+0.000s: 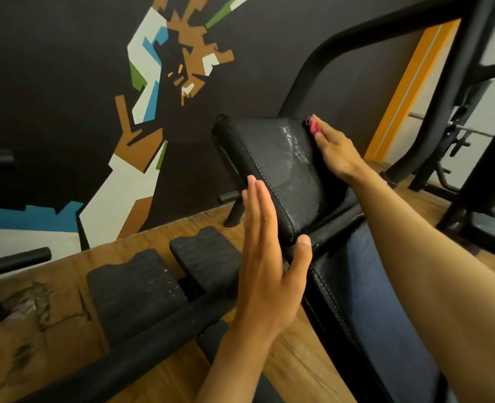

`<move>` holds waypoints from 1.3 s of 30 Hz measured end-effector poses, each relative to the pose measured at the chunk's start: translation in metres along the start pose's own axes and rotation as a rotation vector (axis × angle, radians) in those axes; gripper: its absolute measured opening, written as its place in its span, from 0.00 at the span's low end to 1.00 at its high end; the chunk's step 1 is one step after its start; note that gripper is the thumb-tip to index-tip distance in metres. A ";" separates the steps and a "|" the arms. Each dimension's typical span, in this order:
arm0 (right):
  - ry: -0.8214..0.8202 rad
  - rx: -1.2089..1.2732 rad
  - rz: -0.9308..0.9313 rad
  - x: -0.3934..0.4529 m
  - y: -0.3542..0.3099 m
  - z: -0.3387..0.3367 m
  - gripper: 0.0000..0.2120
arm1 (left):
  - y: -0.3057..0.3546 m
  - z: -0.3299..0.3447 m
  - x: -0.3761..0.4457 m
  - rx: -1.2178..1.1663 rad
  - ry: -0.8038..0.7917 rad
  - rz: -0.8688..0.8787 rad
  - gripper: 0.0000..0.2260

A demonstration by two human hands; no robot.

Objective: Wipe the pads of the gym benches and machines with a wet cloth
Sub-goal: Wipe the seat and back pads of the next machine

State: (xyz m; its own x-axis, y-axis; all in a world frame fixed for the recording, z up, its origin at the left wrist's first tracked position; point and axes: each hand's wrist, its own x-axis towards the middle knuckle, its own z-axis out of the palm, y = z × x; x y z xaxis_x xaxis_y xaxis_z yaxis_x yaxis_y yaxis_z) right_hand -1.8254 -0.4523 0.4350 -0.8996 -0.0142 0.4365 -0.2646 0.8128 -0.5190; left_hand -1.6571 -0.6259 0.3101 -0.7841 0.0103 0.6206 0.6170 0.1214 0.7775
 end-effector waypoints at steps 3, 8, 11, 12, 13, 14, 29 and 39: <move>0.014 -0.016 -0.111 -0.036 -0.014 0.006 0.24 | -0.001 0.002 0.000 -0.006 0.002 0.000 0.37; -0.076 0.034 -0.509 -0.122 -0.056 0.029 0.24 | 0.001 0.007 0.000 -0.042 0.037 -0.009 0.37; -0.113 -0.006 -0.553 -0.095 -0.050 0.023 0.24 | 0.002 0.006 0.000 -0.048 0.030 -0.031 0.38; -0.098 -0.020 -0.504 -0.069 -0.044 0.021 0.24 | 0.004 0.005 0.000 -0.052 0.025 -0.032 0.39; -0.077 -0.006 -0.411 -0.042 -0.037 0.017 0.23 | 0.005 0.004 0.000 -0.054 0.018 -0.038 0.40; -0.059 0.026 -0.289 -0.018 -0.031 0.014 0.22 | 0.005 0.003 0.000 -0.058 0.008 -0.043 0.40; -0.064 0.097 -0.265 -0.031 -0.034 0.018 0.22 | 0.002 -0.001 0.000 -0.090 -0.017 -0.058 0.38; -0.095 0.013 -0.471 -0.059 -0.061 0.026 0.23 | 0.002 0.001 0.000 -0.112 -0.023 -0.058 0.38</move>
State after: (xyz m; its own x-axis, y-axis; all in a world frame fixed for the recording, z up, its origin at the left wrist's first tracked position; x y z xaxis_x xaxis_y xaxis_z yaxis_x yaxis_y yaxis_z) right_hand -1.7649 -0.5164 0.4219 -0.7082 -0.4330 0.5576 -0.6550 0.6977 -0.2901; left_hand -1.6561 -0.6252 0.3113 -0.8193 0.0292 0.5726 0.5730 0.0103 0.8195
